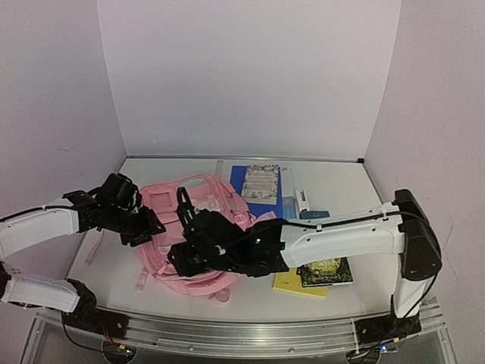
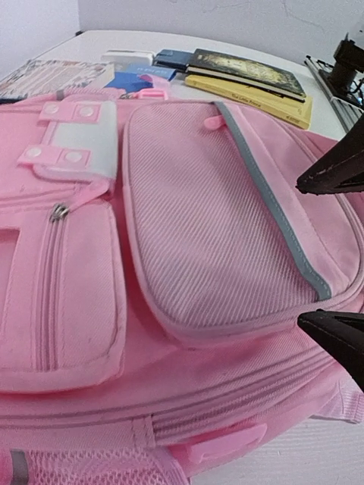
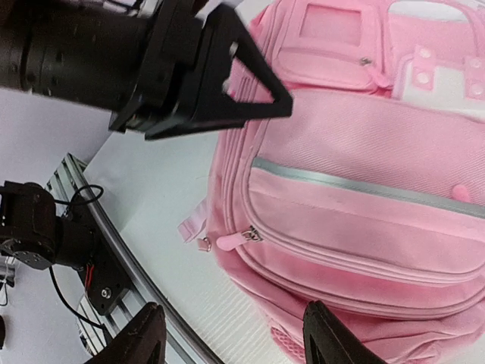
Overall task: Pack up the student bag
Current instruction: Unzip the student bag at the center of the board.
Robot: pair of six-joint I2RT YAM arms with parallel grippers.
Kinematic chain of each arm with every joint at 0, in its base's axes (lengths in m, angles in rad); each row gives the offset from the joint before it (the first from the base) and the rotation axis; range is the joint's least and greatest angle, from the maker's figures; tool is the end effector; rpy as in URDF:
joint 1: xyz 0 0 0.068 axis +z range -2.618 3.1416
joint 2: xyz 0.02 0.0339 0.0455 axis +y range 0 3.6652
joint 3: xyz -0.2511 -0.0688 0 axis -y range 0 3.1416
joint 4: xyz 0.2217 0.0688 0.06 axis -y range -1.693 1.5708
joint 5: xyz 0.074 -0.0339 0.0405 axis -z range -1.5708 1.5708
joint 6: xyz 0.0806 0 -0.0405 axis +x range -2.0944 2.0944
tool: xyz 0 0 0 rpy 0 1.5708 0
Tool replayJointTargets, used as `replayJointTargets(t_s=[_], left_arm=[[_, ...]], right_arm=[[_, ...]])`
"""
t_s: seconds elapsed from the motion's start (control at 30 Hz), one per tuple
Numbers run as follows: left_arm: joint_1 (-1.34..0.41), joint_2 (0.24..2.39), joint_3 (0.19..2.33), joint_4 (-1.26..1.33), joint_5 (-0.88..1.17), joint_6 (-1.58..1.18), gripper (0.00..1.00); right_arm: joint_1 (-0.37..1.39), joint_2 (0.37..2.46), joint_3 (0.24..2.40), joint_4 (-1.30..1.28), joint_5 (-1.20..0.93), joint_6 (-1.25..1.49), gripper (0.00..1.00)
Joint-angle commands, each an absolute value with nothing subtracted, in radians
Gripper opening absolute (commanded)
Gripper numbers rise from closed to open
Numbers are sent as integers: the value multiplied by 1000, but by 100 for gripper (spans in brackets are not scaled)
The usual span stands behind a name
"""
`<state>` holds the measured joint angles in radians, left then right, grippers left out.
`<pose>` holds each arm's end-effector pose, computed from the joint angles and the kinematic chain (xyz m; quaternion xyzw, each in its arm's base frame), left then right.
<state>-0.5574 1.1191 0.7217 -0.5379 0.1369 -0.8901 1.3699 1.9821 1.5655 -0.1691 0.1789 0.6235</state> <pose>0.1888 -0.1307 0.1851 -0.1359 0.9382 -0.2551 0.1905 0.1089 0.4627 0.2241 -0.2806 0.8326 0.3527 0.3219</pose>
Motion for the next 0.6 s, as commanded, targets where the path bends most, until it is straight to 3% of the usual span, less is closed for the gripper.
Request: replayJointTargets(t_s=[0.0, 0.57], left_arm=[[-640, 1052, 667, -455, 205, -839, 53], [-805, 1029, 609, -615, 58, -847, 60]], right_arm=[[1322, 1901, 1473, -155, 291, 660, 61], [1108, 1838, 1190, 87, 34, 773, 59]])
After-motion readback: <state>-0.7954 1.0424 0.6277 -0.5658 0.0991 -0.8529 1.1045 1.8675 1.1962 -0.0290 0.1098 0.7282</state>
